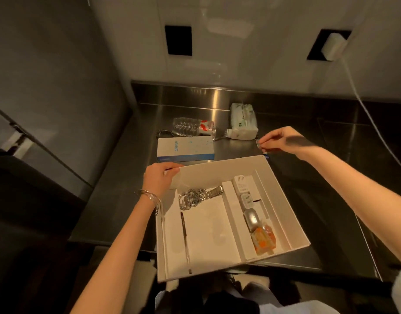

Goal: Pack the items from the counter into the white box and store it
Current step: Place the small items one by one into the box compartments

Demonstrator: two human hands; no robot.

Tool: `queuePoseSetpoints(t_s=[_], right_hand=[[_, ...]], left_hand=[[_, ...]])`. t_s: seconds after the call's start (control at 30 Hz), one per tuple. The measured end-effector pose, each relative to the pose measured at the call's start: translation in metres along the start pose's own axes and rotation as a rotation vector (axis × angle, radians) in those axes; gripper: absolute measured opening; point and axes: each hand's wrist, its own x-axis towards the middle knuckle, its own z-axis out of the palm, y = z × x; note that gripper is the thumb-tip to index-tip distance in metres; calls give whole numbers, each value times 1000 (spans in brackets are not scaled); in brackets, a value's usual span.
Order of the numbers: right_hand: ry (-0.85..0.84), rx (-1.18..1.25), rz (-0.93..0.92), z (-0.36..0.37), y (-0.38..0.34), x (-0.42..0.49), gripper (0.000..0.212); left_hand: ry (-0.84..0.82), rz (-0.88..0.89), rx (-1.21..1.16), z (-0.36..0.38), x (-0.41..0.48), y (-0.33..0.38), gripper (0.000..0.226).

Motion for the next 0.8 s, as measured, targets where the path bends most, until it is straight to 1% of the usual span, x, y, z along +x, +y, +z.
queuePoseSetpoints(t_s=[0.13,0.27,0.33,0.4,0.43,0.47,0.53,0.57,0.6,0.63,0.7,0.73,0.8], right_hand=[[12,-135,-13,-15,19,37,18],[-87,-389,-29,-16,42,71,23],[-96,-502,-18,-15,50,81,26],[-92,-501,-4,-14,61,93,26],[-111,-466,0,-14,68,101,26],[-168,-436,10,-13,81,115,27],[-261,-470,-68,-8,108,142,37],[-277,-529,-107,-3,107,141,38],[-283,-572,-94,1,103,136,33],[-278,-553,-61,6,93,124,31],[-182,-719,-122,8,85,116,38],[-186,-744,-142,7,86,115,40],[-211,-749,-181,4,84,113,36]], left_hand=[[10,-14,-11,6,4,2,20],[1,-27,4,8,4,5,20],[1,-34,13,8,4,8,20],[1,-45,24,7,2,11,20],[0,-50,25,6,1,12,21],[0,-56,23,6,0,14,21],[-6,-65,26,4,-1,15,21],[-8,-68,29,4,-1,16,21],[-7,-75,29,4,-1,15,21],[-6,-85,26,4,-1,15,21],[-2,-105,19,5,-2,14,21],[0,-106,20,5,-1,14,21],[0,-98,19,5,-1,14,21]])
